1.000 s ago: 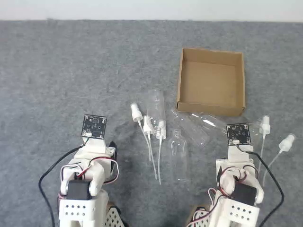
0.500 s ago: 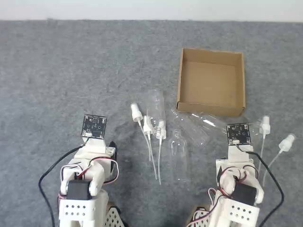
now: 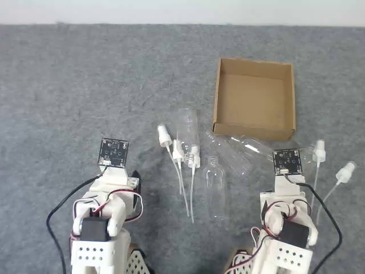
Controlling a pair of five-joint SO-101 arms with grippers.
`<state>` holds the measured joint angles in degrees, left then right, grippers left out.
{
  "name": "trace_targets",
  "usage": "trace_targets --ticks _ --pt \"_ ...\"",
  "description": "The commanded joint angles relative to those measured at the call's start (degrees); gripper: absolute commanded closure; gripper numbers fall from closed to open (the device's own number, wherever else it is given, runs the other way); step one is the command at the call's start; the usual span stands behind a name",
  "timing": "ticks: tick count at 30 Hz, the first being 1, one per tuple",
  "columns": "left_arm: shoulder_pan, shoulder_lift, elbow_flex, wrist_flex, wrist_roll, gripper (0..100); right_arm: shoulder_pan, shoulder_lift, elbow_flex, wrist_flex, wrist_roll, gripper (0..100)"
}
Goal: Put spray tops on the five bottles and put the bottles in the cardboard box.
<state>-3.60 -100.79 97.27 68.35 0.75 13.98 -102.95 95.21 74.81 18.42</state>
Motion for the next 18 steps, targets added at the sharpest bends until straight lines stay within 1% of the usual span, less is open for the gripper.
trace_targets --ticks 1,18 --pt "0.35 -0.70 -0.57 0.35 -0.26 90 -0.31 -1.01 1.23 0.22 0.79 93.6" --pt "0.44 -0.70 -0.57 -0.26 -0.35 90 -0.40 -1.10 1.23 -0.57 0.88 93.1"
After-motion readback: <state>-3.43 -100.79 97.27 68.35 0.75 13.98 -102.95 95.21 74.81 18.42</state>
